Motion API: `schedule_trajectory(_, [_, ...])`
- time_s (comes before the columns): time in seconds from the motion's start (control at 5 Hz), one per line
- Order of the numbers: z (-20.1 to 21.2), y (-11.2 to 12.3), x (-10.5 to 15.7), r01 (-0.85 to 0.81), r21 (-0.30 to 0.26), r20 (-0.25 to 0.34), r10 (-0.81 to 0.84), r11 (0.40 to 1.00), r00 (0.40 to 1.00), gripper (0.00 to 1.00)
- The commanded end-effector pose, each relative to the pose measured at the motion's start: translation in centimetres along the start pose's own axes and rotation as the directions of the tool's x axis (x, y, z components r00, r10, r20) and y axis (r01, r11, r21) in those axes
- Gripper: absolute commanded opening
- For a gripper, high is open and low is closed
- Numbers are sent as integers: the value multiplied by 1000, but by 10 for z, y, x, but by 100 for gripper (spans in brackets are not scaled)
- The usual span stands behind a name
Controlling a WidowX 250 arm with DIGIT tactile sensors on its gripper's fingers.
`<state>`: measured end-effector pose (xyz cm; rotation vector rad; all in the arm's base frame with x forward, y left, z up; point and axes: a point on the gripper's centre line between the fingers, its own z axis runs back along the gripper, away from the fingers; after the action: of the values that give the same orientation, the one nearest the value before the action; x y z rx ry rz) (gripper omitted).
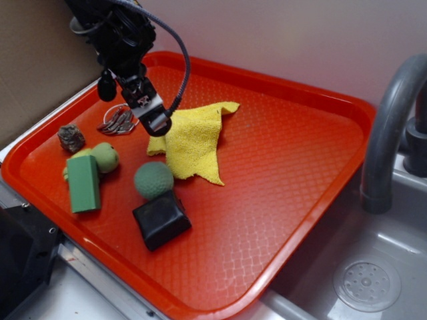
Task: Grab the yellow cloth.
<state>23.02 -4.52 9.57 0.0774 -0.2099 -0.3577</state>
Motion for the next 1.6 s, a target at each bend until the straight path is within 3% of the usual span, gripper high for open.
schedule_trajectory(0.0, [-27,-4,15,-17,65,60,13,998,998,0])
schedule_trajectory(0.2, [-39,4,15,-18,96,27,15,995,1000,0])
schedule_trajectory(0.6, [-53,12,17,-5,61,-33,7,998,999,0])
schedule_trajectory(0.8, [-23,19,5,-6,-28,9,6,1000,1000,100])
schedule_trajectory(1.0, [4,18,-3,42,-217,94,-22,975,995,100])
schedule_trajectory(1.2, [-19,2,10,57,-155,43,-51,986,998,100])
schedule_trajectory(1.4, [-49,-11,22,64,-139,13,-63,988,998,100])
